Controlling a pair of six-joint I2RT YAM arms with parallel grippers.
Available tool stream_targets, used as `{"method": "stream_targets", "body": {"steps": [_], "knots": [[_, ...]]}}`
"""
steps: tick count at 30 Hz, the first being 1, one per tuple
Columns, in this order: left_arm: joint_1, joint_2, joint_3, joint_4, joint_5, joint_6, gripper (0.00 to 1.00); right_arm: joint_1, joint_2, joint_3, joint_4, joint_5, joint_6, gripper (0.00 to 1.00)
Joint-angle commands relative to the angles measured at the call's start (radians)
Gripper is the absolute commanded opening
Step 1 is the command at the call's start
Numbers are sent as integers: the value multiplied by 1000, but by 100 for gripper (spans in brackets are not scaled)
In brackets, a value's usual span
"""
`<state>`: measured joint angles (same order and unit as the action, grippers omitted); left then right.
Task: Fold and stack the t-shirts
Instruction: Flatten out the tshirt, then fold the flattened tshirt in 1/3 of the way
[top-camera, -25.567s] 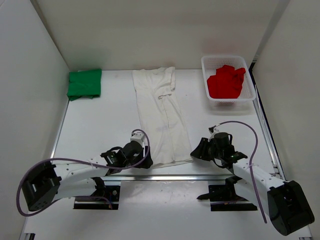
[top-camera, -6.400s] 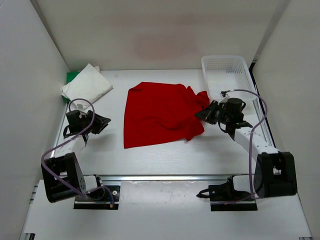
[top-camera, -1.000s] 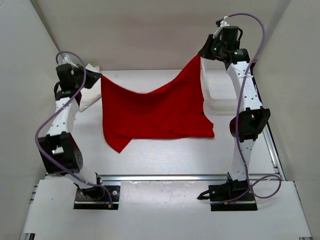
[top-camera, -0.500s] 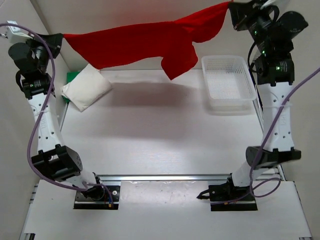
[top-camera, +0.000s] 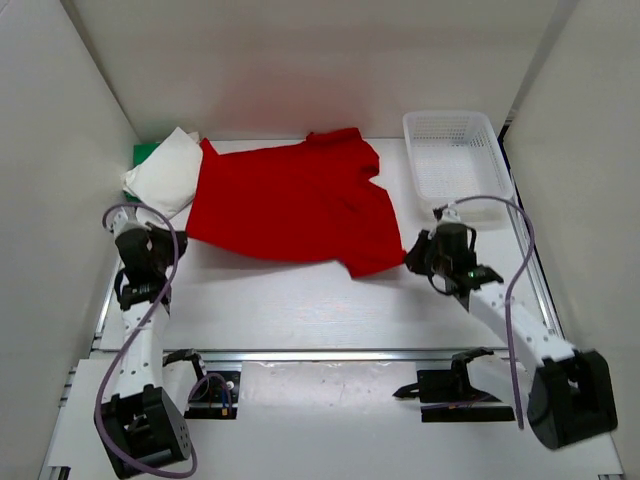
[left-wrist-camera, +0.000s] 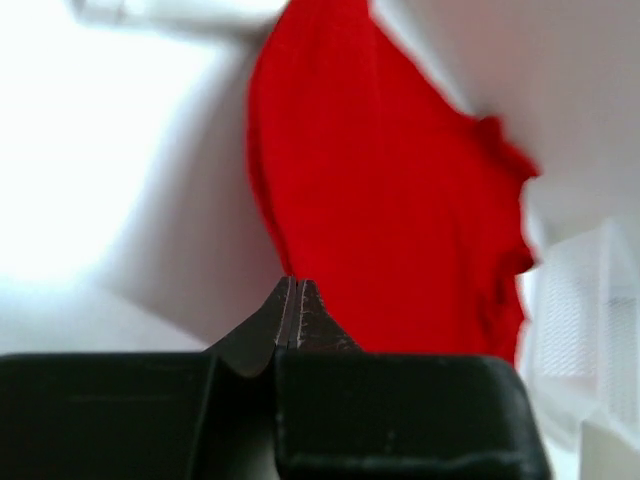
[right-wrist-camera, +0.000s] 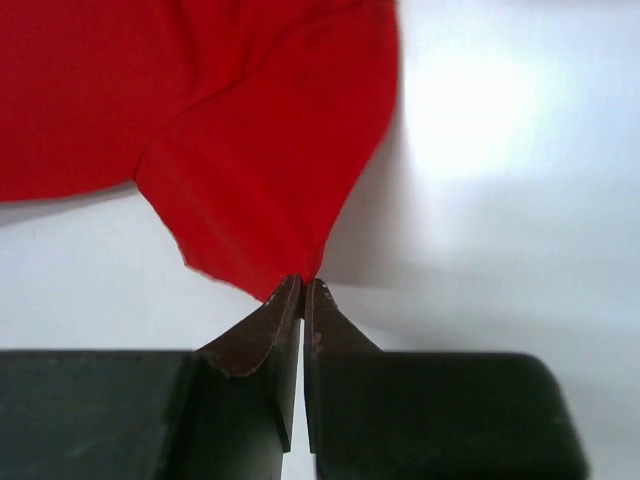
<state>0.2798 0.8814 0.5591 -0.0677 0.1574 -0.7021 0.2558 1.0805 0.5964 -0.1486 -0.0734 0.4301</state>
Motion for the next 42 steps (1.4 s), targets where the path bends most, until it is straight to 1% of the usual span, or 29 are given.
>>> {"method": "stream_targets", "body": {"steps": [1, 2, 3, 5, 6, 8, 9, 10, 12, 14, 17, 19, 20, 21, 22, 24, 25, 27, 28, 29, 31, 34, 36, 37, 42], "knots": [[38, -45, -115, -43, 66, 33, 0, 36, -206, -97, 17, 73, 140, 0], [48, -64, -158, -61, 98, 30, 0, 37, -237, -146, -12, 63, 153, 0], [53, -79, -177, -61, 146, 27, 0, 34, -314, -191, -76, 49, 165, 0], [81, -149, -246, -92, 198, 12, 0, 16, -451, -233, -169, 9, 203, 0], [90, -174, -264, -101, 230, 9, 0, 4, -483, -257, -227, -23, 219, 0], [93, -215, -290, -151, 249, 22, 0, -21, -586, -274, -290, -98, 242, 0], [84, -237, -289, -196, 235, 45, 0, -15, -609, -279, -322, -126, 265, 0], [76, -254, -286, -205, 232, 71, 0, -13, -643, -279, -348, -138, 281, 0], [68, -291, -275, -251, 226, 82, 0, 34, -697, -267, -396, -119, 326, 0], [61, -292, -268, -261, 208, 90, 0, 84, -761, -245, -465, -39, 363, 0], [79, -265, -266, -215, 225, 75, 0, 167, -777, -241, -473, 44, 401, 0], [101, -234, -268, -164, 263, 26, 0, 200, -717, -239, -422, 96, 388, 0], [110, -219, -265, -126, 272, -3, 0, 203, -646, -222, -364, 110, 350, 0], [102, -194, -252, -118, 269, -13, 0, 183, -602, -199, -335, 109, 313, 0], [101, -181, -242, -83, 243, -32, 0, 162, -490, -152, -283, 84, 287, 0], [105, -112, -203, -22, 244, -62, 0, 64, -299, -86, -204, 23, 189, 0], [107, -87, -196, 2, 246, -101, 0, 39, -257, -69, -148, -6, 177, 0], [99, 2, -157, 51, 229, -119, 0, -28, -89, 12, -54, -20, 132, 0], [93, 42, -142, 58, 213, -135, 0, -41, -3, 64, -51, -8, 118, 0], [90, 62, -131, 84, 197, -143, 0, -38, 34, 118, -39, -17, 101, 0], [90, 134, -113, 130, 179, -161, 0, -35, 160, 189, -8, -3, 88, 0], [107, 223, -76, 178, 180, -194, 0, -39, 261, 268, 41, 18, 79, 0], [104, 278, -38, 190, 172, -201, 0, -65, 320, 339, 49, -17, 82, 0], [101, 315, -21, 203, 177, -203, 0, -73, 355, 359, 60, -11, 67, 0], [90, 474, 65, 215, 123, -208, 0, -101, 501, 537, 40, -14, 30, 0]]}}
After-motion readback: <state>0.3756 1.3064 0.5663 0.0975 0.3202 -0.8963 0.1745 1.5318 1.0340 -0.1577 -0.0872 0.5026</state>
